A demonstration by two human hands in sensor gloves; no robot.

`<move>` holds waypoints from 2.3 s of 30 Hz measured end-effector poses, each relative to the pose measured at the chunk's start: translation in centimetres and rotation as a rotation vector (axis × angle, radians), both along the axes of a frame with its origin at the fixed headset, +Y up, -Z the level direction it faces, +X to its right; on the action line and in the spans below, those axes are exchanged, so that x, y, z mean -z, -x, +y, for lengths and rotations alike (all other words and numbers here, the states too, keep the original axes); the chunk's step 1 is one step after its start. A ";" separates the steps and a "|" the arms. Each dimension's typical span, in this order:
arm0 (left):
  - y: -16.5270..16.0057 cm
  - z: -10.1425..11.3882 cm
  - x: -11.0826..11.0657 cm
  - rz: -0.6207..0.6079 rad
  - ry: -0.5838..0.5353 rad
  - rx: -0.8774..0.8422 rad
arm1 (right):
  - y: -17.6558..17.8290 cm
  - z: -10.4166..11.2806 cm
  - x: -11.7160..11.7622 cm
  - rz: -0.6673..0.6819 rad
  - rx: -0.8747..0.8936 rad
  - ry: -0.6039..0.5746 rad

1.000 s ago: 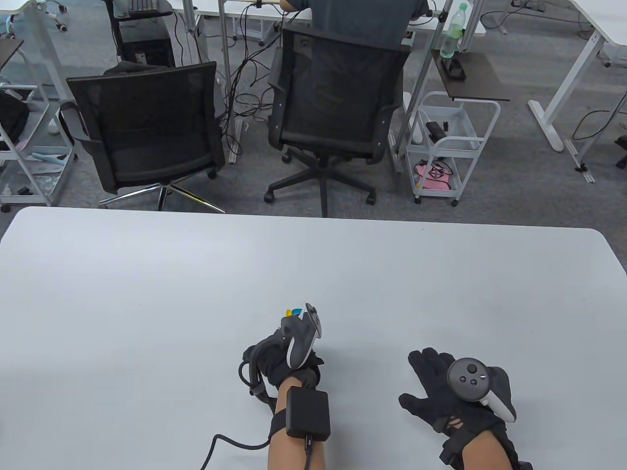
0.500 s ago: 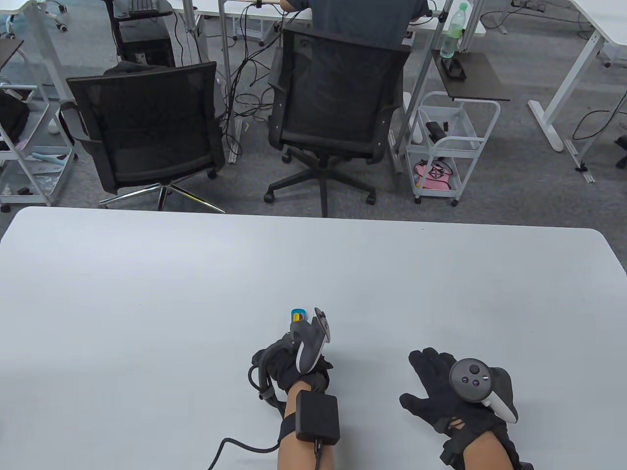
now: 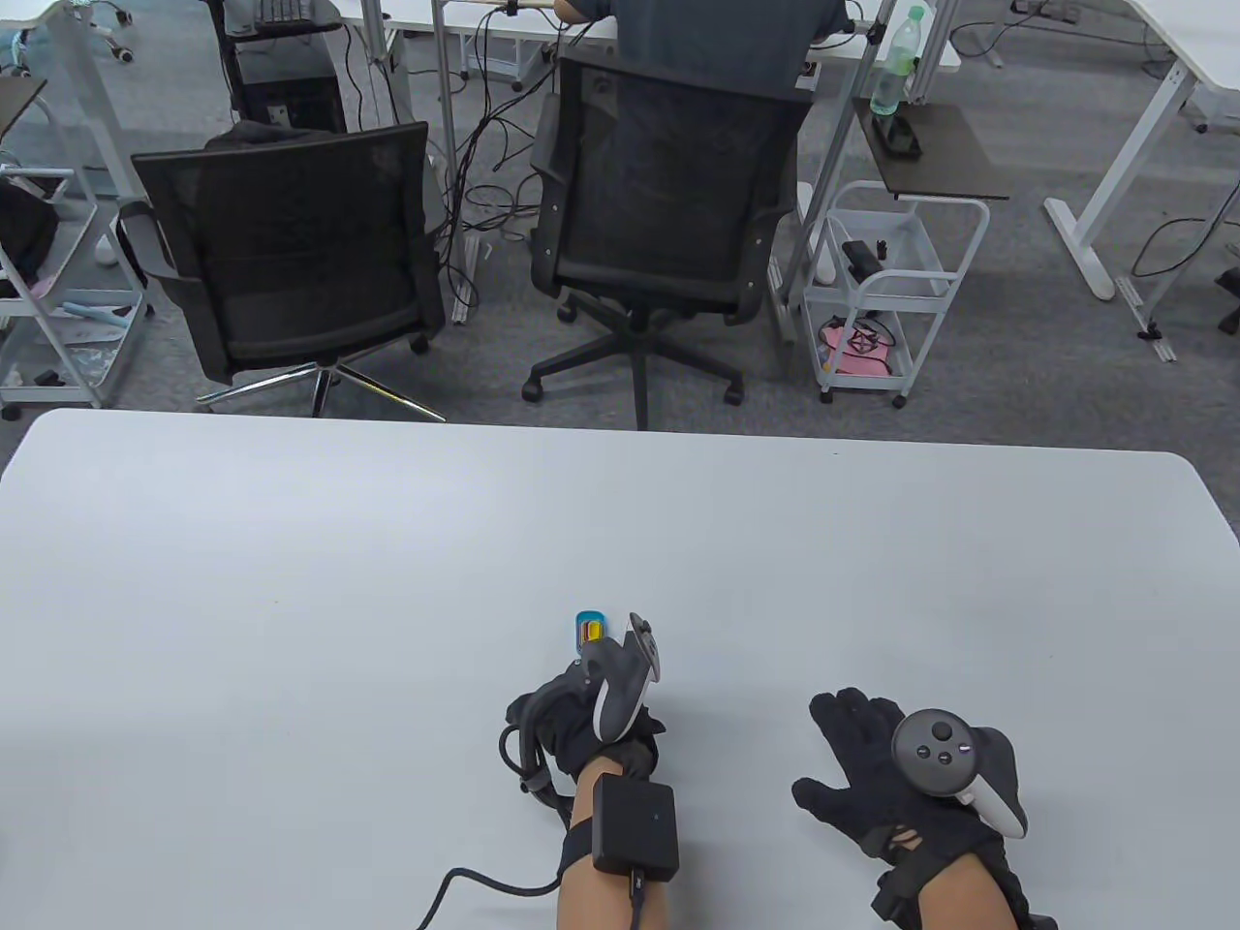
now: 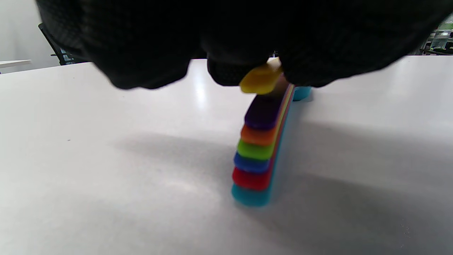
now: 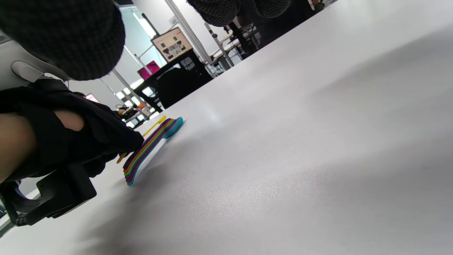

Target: Nest measuring spoons

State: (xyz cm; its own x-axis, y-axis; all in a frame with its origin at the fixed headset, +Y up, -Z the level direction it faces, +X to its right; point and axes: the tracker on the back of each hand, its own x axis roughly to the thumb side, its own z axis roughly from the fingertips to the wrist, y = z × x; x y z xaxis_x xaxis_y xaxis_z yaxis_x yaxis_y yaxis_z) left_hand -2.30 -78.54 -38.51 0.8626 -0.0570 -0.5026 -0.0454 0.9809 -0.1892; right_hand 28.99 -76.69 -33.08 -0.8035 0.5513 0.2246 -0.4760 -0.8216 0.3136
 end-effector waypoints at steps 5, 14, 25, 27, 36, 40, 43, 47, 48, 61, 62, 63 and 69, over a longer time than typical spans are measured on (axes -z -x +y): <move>-0.1 0.2 -0.1 -0.001 -0.006 0.002 | -0.1 0.0 0.0 -0.002 0.002 0.002; -0.1 0.5 -0.3 0.001 -0.004 0.002 | -0.1 0.1 0.0 -0.005 0.005 0.007; -0.2 0.6 -0.3 0.003 0.002 -0.004 | -0.1 0.2 0.1 -0.005 0.008 0.010; -0.1 0.9 -0.6 -0.006 -0.007 -0.008 | -0.2 0.2 0.0 -0.006 0.011 0.010; 2.2 4.4 -2.0 -0.117 -0.101 -0.038 | -0.2 0.0 0.0 -0.010 0.010 0.016; 4.7 6.4 -3.3 -0.190 -0.181 -0.053 | -0.1 -0.1 -0.1 -0.010 0.003 0.017; 7.1 7.6 -4.3 -0.260 -0.194 -0.068 | -0.1 -0.1 -0.1 -0.011 -0.001 0.013; 10.5 8.1 -6.0 -0.314 -0.171 -0.066 | -0.1 -0.2 0.0 -0.015 -0.003 0.011; 10.6 7.9 -5.7 -0.315 -0.181 -0.062 | -0.1 -0.2 0.0 -0.016 -0.004 0.011; 18.6 4.7 -8.9 -0.412 -0.188 -0.107 | 0.4 -0.6 -0.1 -0.034 -0.096 -0.001; 19.0 4.3 -9.0 -0.420 -0.169 -0.104 | 0.5 -0.7 -0.2 -0.033 -0.107 0.000; 19.3 4.0 -9.1 -0.430 -0.148 -0.097 | 0.6 -0.7 -0.2 -0.034 -0.115 -0.002; 20.7 1.8 -9.7 -0.457 -0.075 -0.066 | 1.7 -1.1 -0.4 -0.025 -0.217 -0.017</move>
State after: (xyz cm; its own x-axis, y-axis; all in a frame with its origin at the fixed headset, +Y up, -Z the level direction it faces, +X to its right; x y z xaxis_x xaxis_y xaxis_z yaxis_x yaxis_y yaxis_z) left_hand -22.99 -76.78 -28.81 0.9971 0.0273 -0.0706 -0.0366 0.9904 -0.1332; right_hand 27.27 -77.81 -32.72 -0.9084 0.3608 0.2111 -0.2945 -0.9108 0.2895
